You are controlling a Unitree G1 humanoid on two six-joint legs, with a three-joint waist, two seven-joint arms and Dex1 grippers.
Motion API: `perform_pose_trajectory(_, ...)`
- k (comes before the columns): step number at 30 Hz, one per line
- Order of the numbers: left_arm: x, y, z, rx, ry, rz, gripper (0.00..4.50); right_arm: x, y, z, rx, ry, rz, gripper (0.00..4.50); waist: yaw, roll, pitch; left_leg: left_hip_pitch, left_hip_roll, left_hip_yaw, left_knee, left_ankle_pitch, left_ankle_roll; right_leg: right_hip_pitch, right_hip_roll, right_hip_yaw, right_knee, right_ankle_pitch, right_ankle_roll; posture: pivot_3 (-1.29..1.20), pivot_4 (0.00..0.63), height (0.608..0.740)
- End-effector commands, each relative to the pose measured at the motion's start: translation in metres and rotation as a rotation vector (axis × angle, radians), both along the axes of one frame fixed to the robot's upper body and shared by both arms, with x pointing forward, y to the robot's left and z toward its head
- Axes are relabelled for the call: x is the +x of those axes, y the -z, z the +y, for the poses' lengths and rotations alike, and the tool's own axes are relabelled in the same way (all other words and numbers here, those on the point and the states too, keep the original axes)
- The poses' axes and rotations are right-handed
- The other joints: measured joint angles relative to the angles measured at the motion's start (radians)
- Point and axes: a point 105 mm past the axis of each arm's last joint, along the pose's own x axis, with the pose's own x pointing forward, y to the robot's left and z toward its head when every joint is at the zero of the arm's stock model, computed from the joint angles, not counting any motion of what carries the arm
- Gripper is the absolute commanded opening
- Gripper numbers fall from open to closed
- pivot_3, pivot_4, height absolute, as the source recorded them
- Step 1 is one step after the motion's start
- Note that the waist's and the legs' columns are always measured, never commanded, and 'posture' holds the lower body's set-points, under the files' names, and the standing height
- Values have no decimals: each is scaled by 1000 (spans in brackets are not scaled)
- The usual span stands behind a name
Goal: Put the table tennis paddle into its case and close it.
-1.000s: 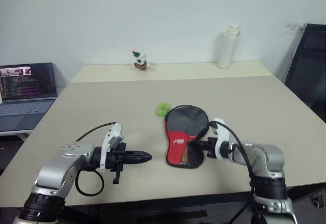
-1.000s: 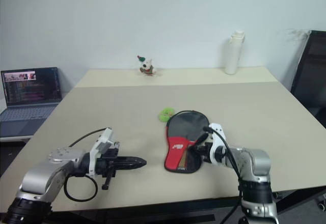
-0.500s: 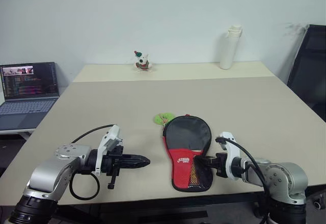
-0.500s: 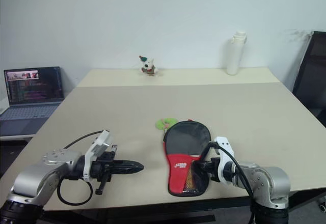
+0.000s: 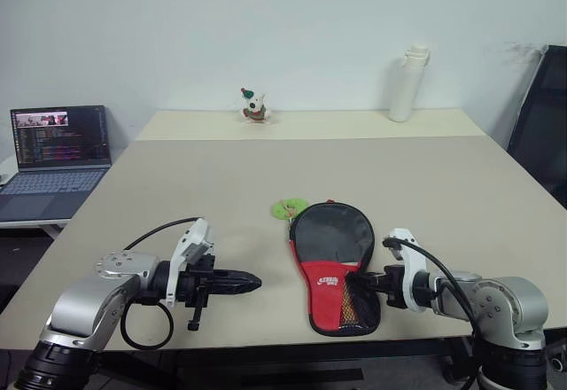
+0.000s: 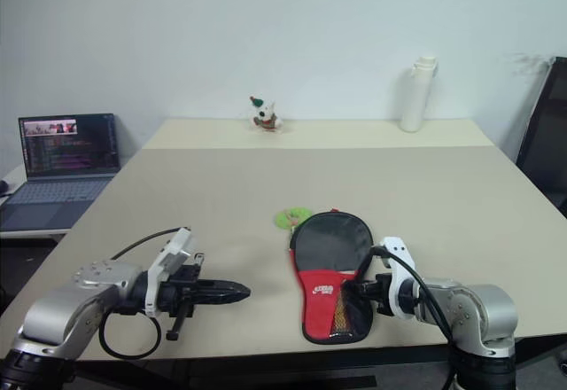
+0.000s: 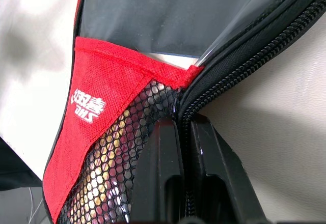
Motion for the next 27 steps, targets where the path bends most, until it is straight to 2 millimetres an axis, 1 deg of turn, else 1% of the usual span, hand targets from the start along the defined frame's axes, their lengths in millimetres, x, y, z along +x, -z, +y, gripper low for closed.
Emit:
perform_pose_trajectory(1, -3, -5, -2, 0, 20, -27, 0, 0, -2, -10, -20, 23, -1, 9, 0, 0, 0, 0, 0, 0, 0, 0, 0, 0, 0, 0, 0, 0, 0, 0, 150, 740)
perform_pose_trajectory(8, -1, -3, -2, 1, 18, -32, 0, 3, -2, -11, -12, 56, -12, 9, 1, 0, 0, 0, 0, 0, 0, 0, 0, 0, 0, 0, 0, 0, 0, 0, 150, 740)
perform_pose_trajectory(11, 0, -2, -1, 1, 15, -33, 0, 8, -3, -18, -26, 121, -30, 9, 0, 0, 0, 0, 0, 0, 0, 0, 0, 0, 0, 0, 0, 0, 0, 0, 150, 740)
perform_pose_trajectory(14, 2, -2, 0, -5, 1, -39, 0, 9, -4, -24, -54, 165, -43, 829, 0, 0, 0, 0, 0, 0, 0, 0, 0, 0, 0, 0, 0, 0, 0, 0, 150, 740)
perform_pose_trajectory(16, 3, -1, -1, -12, -11, -32, 0, 5, -5, -29, -67, 173, -58, 1506, 1, 0, 0, 0, 0, 0, 0, 0, 0, 0, 0, 0, 0, 0, 0, 0, 150, 740)
perform_pose_trajectory(18, 3, 0, 0, -22, -24, -23, 0, 1, -8, -39, -99, 172, -83, 2151, 3, 0, 0, 0, 0, 0, 0, 0, 0, 0, 0, 0, -1, 0, 0, 0, 150, 740)
perform_pose_trajectory(21, 3, 2, 0, -30, -40, -19, 0, -5, -13, -50, -81, 170, -88, 3173, 5, 0, 0, 0, -1, 0, 0, 0, 0, 1, -1, 0, -3, 0, 1, 0, 150, 740)
perform_pose_trajectory(24, 3, 4, 0, -38, -59, -7, 0, -11, -28, -37, 13, 78, -134, 4155, 3, 0, 0, -1, -1, 0, 0, 0, 0, 2, -1, 0, -4, 0, 1, 0, 150, 740)
perform_pose_trajectory(25, 4, 4, 1, -42, -75, 0, 0, -10, -39, -31, 52, 40, -179, 4478, 2, 0, 0, -1, 0, 0, 0, 0, 0, 1, -1, 0, -4, 0, 1, 0, 150, 740)
perform_pose_trajectory(26, 7, 4, 2, -48, -101, 5, 0, -8, -51, -23, 81, 0, -237, 4478, -1, 0, 0, -1, 0, 0, 0, 0, 0, 1, -1, 0, -4, 0, 1, 0, 150, 740)
perform_pose_trajectory(27, 10, 4, 3, -51, -119, 7, 0, -7, -59, -19, 97, -25, -275, 4478, -4, 0, 0, 0, 1, 0, 0, 0, 0, 1, 0, 0, -4, 0, 1, 0, 150, 740)
